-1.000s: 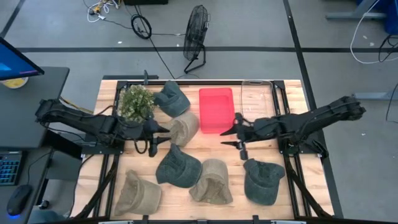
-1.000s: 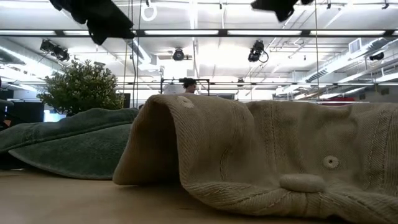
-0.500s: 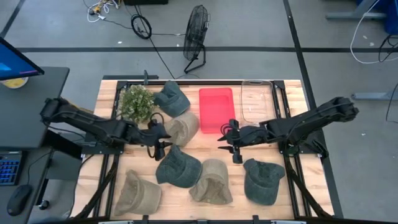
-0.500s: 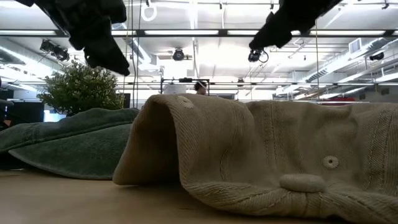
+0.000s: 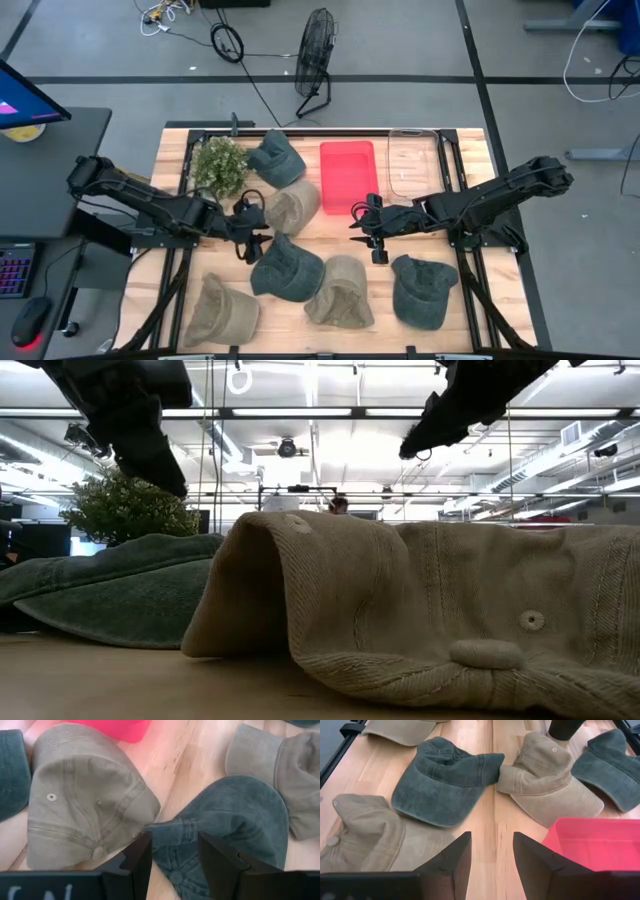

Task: Pick & Place hat
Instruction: Put the bottom left black cap into the pink bin

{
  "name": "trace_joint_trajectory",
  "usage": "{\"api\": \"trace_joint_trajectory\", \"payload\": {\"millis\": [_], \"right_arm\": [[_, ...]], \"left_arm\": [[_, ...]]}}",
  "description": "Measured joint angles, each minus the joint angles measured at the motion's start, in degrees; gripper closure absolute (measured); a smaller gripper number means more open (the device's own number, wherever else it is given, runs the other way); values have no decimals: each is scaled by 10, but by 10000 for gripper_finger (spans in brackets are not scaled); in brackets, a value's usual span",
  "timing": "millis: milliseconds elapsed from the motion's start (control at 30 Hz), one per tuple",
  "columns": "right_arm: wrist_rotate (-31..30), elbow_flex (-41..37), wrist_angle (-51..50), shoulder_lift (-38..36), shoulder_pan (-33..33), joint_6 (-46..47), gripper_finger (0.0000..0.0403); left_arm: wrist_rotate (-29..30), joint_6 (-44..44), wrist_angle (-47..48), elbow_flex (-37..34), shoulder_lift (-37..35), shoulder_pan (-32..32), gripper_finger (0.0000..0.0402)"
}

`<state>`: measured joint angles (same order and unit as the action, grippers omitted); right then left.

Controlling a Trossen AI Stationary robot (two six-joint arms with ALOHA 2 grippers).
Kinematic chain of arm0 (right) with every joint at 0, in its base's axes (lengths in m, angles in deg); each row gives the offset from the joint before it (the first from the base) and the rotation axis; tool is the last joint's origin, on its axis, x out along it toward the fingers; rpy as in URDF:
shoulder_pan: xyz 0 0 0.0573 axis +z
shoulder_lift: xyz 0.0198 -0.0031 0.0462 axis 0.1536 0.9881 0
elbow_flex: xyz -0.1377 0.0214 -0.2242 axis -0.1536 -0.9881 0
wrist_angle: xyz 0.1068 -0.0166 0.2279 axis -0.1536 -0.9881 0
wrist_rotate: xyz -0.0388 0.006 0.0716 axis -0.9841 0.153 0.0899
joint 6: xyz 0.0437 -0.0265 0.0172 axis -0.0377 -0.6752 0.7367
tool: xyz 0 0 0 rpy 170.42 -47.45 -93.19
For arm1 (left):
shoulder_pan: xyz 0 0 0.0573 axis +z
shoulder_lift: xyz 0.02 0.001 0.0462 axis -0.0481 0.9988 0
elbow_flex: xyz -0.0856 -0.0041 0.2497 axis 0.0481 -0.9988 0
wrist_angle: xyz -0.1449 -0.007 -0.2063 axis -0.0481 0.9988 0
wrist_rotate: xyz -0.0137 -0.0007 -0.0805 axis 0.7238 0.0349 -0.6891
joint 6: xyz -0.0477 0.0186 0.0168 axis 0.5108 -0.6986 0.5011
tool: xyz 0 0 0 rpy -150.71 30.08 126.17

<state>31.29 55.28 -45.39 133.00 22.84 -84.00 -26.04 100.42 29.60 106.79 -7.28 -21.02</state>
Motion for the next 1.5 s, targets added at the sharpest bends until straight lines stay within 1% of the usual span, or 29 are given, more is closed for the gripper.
{"api": "trace_joint_trajectory", "payload": {"millis": [200, 367, 433, 500, 567, 633, 767, 900, 1133, 1367, 1500], "right_arm": [[-1, 0, 0, 0, 0, 15, 255], [-1, 0, 4, 0, 0, 15, 255], [-1, 0, 3, 0, 0, 16, 255], [-1, 0, 3, 0, 0, 15, 255], [-1, 0, 3, 0, 0, 15, 255], [-1, 0, 3, 0, 0, 15, 255], [-1, 0, 3, 0, -1, 15, 255], [-1, 0, 3, 0, -1, 15, 255], [0, 0, 2, 0, -1, 15, 255], [-1, 0, 2, 0, -1, 13, 255], [-1, 0, 2, 0, -1, 12, 255]], "left_arm": [[11, 4, -18, 0, 16, 10, 241], [10, 15, -50, 0, 59, 12, 241], [-7, 53, -62, 0, 79, 11, 241], [-37, 127, -75, 0, 89, 10, 241], [-71, 180, -102, 0, 92, 7, 241], [-91, 200, -120, 0, 92, -4, 241], [-95, 229, -151, 0, 93, -34, 241], [-89, 271, -165, 0, 122, -62, 241], [-85, 285, -246, 0, 200, -84, 241], [-69, 283, -257, 0, 256, -93, 241], [-67, 273, -297, 0, 273, -101, 243]]}}
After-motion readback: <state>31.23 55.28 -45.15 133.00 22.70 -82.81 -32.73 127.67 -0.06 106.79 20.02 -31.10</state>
